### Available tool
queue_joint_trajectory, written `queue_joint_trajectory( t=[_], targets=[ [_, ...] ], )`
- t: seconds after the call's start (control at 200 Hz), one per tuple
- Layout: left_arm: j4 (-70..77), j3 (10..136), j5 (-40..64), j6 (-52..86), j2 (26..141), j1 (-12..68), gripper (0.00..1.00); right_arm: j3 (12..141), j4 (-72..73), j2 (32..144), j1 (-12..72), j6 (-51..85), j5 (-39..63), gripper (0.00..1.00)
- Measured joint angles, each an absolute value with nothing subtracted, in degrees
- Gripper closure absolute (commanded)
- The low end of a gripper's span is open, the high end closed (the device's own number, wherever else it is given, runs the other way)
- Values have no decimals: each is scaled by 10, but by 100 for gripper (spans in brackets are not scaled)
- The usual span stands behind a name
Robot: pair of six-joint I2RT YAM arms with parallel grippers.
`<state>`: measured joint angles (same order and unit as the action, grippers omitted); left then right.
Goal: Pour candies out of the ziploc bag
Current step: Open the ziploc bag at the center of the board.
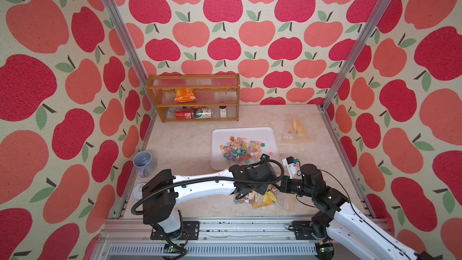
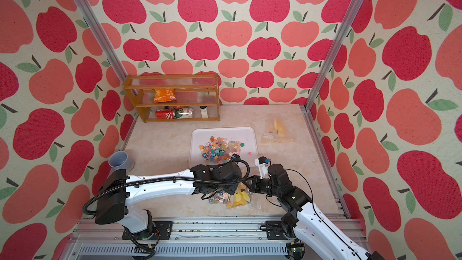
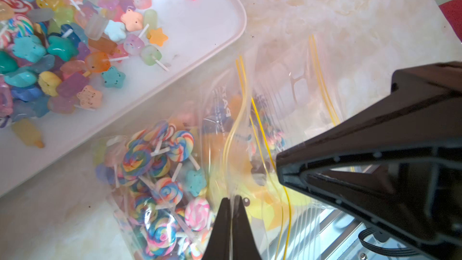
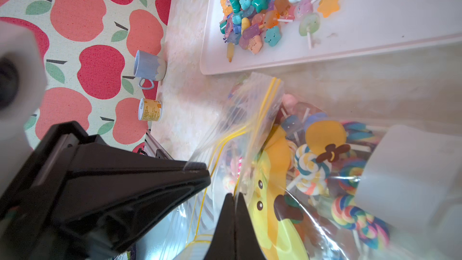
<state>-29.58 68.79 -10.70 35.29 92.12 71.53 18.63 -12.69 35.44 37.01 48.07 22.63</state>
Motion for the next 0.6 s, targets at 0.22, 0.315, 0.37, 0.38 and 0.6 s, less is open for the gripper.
queue_joint_trajectory(
  t=[0.22,0.315,0.37,0.38,0.6],
  targets=[
    [-324,688,-146,355,884,715,100,200,-183,347,370,461,204,100],
    [-343,688,-167,358,868,715,100,210,-209,347,370,452,187,100],
    [-352,688,-177,363,860,715,100,213,-224,344,370,449,174,100],
    [-354,688,-178,363,859,715,100,213,-226,343,370,448,172,100],
    [-367,688,-193,366,846,715,100,214,-241,339,371,447,159,86]
  ],
)
